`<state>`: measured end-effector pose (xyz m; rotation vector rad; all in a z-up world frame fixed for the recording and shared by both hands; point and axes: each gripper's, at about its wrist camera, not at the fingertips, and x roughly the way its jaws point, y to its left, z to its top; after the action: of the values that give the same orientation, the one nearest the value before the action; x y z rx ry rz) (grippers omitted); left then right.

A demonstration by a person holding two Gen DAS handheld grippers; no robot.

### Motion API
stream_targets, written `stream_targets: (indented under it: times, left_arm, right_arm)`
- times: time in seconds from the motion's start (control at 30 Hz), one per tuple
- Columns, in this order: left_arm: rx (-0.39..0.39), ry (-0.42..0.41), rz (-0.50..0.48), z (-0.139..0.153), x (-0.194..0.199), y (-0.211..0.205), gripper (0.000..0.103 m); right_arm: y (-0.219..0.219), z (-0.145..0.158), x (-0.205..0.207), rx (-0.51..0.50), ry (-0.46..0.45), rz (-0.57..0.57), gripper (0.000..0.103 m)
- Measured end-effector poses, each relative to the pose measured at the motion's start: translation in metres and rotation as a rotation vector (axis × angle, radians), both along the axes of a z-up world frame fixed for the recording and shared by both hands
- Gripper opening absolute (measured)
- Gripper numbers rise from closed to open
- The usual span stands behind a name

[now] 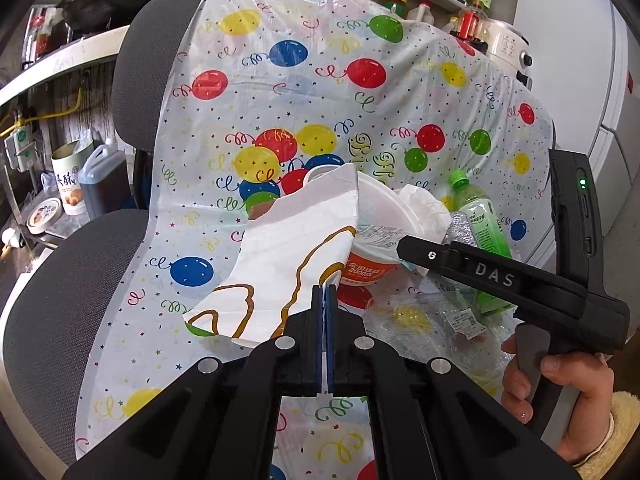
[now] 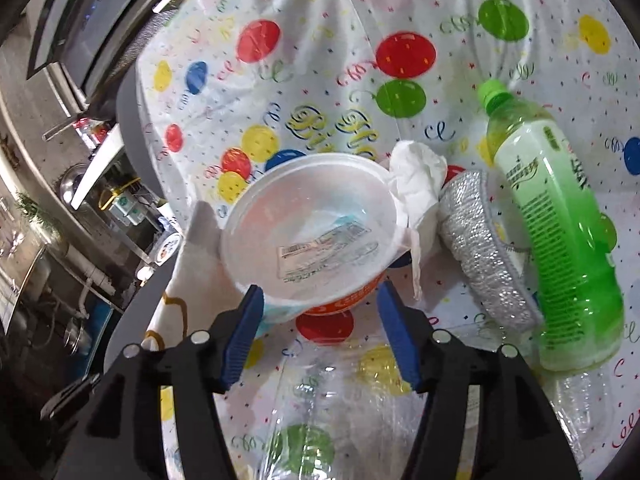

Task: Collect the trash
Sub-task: 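Lift the clear plastic packaging with the right gripper while the left gripper holds the napkin, then carry the napkin and clear packaging to the trash bin and open both grippers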

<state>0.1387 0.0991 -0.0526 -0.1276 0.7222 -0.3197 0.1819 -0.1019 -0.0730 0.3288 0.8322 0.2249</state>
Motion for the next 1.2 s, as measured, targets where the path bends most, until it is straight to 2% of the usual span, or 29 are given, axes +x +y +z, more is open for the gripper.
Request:
stream_targets:
  times: [0.07,0.13,0.23,0.3,0.37,0.6,0.87,1.07,1.2]
  left_arm:
    - [0.000,0.006,-0.003,-0.003,0.003,-0.001,0.001]
    - [-0.001,0.010,-0.004,-0.005,0.005,-0.001,0.001]
    - [-0.002,0.009,-0.001,-0.005,0.006,-0.001,0.001]
    - [-0.002,0.005,0.002,-0.002,0.006,-0.001,0.001]
    - [0.000,-0.001,0.005,0.000,0.004,-0.001,0.001]
    - [0.004,-0.042,-0.004,0.025,-0.013,-0.005,0.001]
    - [-0.015,-0.107,-0.099,0.059,-0.051,-0.042,0.001]
    - [-0.030,-0.128,-0.243,0.066,-0.085,-0.096,0.001]
    - [-0.045,-0.132,-0.392,0.066,-0.111,-0.148,0.001]
  right_arm:
    - [0.001,-0.003,0.004,0.004,0.011,-0.007,0.059]
    - [0.003,-0.004,0.007,-0.011,0.014,-0.012,0.051]
    - [0.004,0.001,0.006,-0.027,-0.002,-0.026,0.029]
    - [0.002,0.006,0.004,-0.033,-0.019,-0.033,0.011]
    - [0.001,0.012,0.002,-0.039,-0.046,-0.035,0.002]
    - [-0.010,0.057,-0.033,-0.113,-0.206,-0.034,0.002]
    - [-0.055,0.094,-0.100,-0.139,-0.303,-0.066,0.002]
    - [-0.119,0.106,-0.181,-0.164,-0.343,-0.151,0.002]
    - [-0.160,0.106,-0.235,-0.193,-0.345,-0.248,0.002]
